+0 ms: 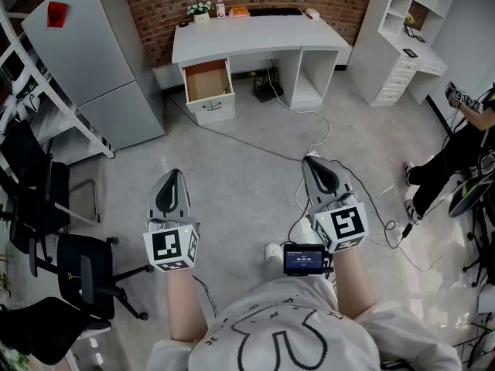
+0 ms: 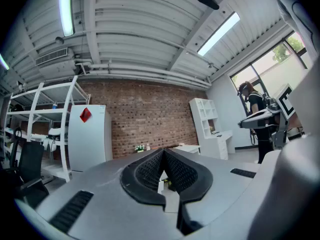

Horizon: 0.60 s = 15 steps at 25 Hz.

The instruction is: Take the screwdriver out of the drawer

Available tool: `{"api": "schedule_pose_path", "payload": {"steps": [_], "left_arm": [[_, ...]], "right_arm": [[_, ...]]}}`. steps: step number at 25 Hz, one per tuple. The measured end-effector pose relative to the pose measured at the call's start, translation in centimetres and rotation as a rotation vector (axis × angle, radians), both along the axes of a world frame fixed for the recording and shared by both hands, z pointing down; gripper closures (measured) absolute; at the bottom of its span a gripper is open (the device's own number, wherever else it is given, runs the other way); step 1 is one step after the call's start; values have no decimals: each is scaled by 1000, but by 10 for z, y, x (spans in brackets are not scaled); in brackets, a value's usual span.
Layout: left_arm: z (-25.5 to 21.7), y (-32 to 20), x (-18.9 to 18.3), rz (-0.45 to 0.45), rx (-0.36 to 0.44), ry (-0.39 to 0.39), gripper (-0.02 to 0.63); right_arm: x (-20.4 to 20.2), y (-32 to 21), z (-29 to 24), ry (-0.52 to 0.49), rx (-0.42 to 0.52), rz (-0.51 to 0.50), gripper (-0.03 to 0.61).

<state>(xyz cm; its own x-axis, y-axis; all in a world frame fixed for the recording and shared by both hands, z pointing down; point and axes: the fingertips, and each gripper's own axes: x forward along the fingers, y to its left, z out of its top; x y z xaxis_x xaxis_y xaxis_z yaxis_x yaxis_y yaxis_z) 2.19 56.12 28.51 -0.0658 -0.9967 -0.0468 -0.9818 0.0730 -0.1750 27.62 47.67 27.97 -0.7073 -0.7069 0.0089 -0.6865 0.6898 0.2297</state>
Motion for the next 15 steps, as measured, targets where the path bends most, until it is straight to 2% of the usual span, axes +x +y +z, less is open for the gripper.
{"api": "schedule_pose_path", "payload": {"steps": [8, 15], "left_arm": [[-13, -107, 13, -10, 2, 4, 600], [-7, -157, 12, -37, -5, 19, 600]], "right_arm": [[8, -111, -9, -6, -15, -18, 558], [2, -172, 2, 11, -42, -35, 558]]}}
